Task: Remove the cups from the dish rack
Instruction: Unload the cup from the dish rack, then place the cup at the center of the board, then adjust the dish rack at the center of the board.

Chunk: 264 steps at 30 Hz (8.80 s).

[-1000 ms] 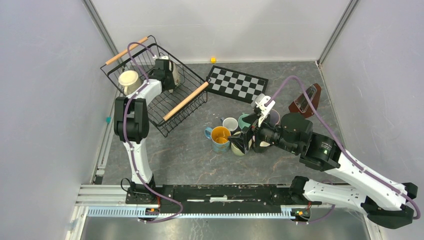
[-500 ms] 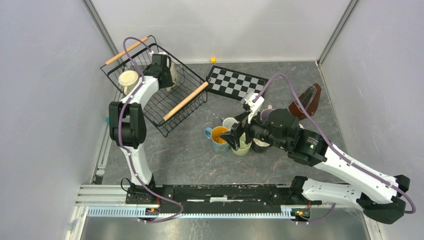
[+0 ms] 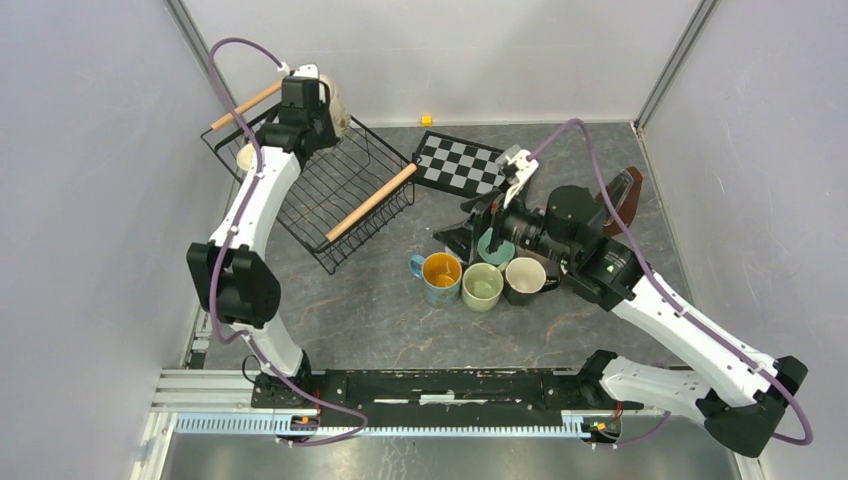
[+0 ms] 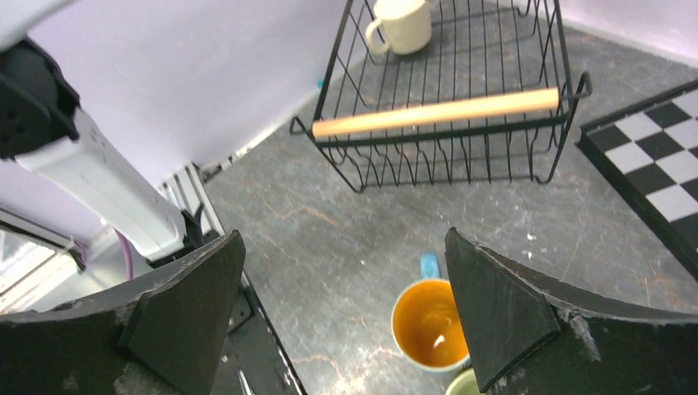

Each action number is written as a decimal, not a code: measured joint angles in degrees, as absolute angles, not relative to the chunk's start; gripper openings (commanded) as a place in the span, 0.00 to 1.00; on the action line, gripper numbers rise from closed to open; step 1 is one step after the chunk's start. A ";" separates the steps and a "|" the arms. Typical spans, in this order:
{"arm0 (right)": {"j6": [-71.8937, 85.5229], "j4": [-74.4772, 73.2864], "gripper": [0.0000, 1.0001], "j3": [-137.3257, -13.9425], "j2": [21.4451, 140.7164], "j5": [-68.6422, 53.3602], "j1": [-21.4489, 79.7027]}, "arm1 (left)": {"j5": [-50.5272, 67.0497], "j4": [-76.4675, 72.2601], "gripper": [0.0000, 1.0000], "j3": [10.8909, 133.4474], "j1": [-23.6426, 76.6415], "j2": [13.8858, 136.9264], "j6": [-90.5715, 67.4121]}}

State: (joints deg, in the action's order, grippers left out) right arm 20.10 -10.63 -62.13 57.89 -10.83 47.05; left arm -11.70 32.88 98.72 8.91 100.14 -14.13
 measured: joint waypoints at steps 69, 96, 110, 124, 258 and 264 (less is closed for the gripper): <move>78.19 67.31 0.69 -44.51 68.49 -37.89 16.03 | 14.06 23.05 0.02 91.42 47.03 81.34 -44.53; 57.67 26.46 0.00 -53.28 62.41 -31.88 18.22 | 12.08 17.67 1.00 77.78 47.77 69.54 -45.43; 35.81 -16.84 0.00 -68.53 62.08 -16.71 17.96 | 11.88 23.33 1.00 77.69 47.77 63.20 -40.40; 22.79 -50.17 0.00 -78.52 62.11 8.05 16.86 | 13.63 29.87 1.00 77.91 47.77 63.22 -37.06; 19.79 -39.20 0.98 -72.42 61.60 8.69 31.88 | -29.78 44.23 1.00 82.32 30.65 71.35 -35.53; 19.03 -38.24 0.98 -72.42 61.34 7.70 31.88 | -29.89 42.28 1.00 82.21 19.97 77.01 -35.51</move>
State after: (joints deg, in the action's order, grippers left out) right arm 19.03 -38.24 -72.42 61.34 7.70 31.88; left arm -29.89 42.28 82.21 19.97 77.01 -35.51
